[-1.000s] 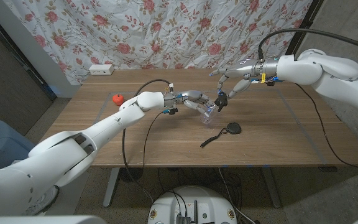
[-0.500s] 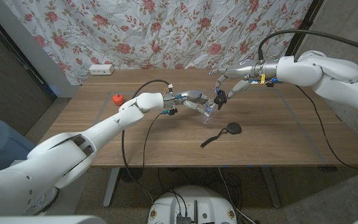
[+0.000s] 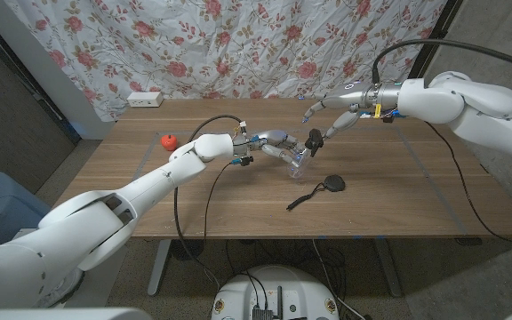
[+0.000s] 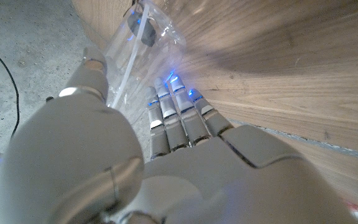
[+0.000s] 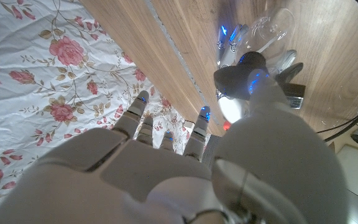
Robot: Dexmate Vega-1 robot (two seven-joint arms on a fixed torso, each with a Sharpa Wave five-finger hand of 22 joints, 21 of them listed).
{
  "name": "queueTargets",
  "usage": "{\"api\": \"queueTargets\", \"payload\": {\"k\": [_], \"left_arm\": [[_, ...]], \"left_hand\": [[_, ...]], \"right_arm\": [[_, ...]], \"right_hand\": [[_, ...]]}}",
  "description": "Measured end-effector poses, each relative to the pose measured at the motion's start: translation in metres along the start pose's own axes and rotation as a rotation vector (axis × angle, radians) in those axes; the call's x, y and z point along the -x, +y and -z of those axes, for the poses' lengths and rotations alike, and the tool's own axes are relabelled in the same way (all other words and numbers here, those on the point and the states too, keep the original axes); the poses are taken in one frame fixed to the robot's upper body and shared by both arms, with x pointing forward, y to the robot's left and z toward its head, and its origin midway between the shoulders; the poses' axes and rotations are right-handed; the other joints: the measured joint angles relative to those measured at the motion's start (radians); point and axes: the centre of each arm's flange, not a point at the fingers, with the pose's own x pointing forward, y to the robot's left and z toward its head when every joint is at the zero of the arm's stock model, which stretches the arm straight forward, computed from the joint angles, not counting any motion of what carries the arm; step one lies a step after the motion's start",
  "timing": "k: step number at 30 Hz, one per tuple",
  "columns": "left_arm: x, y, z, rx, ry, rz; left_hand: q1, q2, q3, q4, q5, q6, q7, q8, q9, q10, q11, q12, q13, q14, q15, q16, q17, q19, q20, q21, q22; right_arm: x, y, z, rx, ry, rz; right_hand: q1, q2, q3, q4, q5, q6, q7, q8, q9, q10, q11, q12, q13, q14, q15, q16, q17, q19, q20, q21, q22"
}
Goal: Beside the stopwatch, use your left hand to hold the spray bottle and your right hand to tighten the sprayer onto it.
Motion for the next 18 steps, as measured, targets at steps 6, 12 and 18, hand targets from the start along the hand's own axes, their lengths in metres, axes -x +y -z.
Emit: {"api": "queueTargets", "payload": {"k": [6,12,18], "left_arm": [[0.001,-0.0001,0.0011,0.002,0.001,-0.001],[0.0016,0.0,0.002,0.003,0.003,-0.002],[0.002,0.0,0.0024,0.004,0.003,-0.002]], "left_hand": [[0.0,0.0,0.0,0.0,0.0,0.0,0.0,0.0,0.0,0.0,0.0,0.0,0.0,0.0,0.0,0.0,0.0,0.0,0.0,0.0,0.0],[0.0,0.0,0.0,0.0,0.0,0.0,0.0,-0.004,0.0,0.0,0.0,-0.001,0.0,0.002,0.002,0.0,0.001,0.0,0.0,0.0,0.001],[0.0,0.0,0.0,0.0,0.0,0.0,0.0,-0.004,0.0,0.0,0.0,-0.001,0.0,0.005,-0.002,0.0,0.001,0.0,0.0,0.0,0.003]], "right_arm": [[0.0023,-0.0017,-0.0013,0.006,-0.005,-0.008],[0.0037,-0.0018,-0.0026,0.015,-0.013,-0.024],[0.0045,-0.0021,-0.0029,0.029,-0.02,-0.034]], "right_hand": [[0.01,-0.01,0.0,0.0,0.0,-0.017,0.004,-0.011,-0.001,-0.005,-0.005,0.0,0.0,-0.007,0.007,-0.001,0.0,-0.017,0.003,-0.001,0.0],[0.01,-0.01,0.0,0.0,0.007,-0.026,0.002,-0.015,-0.001,-0.009,-0.009,0.0,0.0,-0.012,0.012,-0.001,0.0,-0.023,0.008,-0.005,0.0],[0.015,-0.015,0.0,0.0,0.007,-0.028,0.004,-0.021,-0.001,-0.012,-0.013,0.0,0.0,-0.014,0.014,-0.001,0.0,-0.032,0.01,-0.005,0.0]]}}
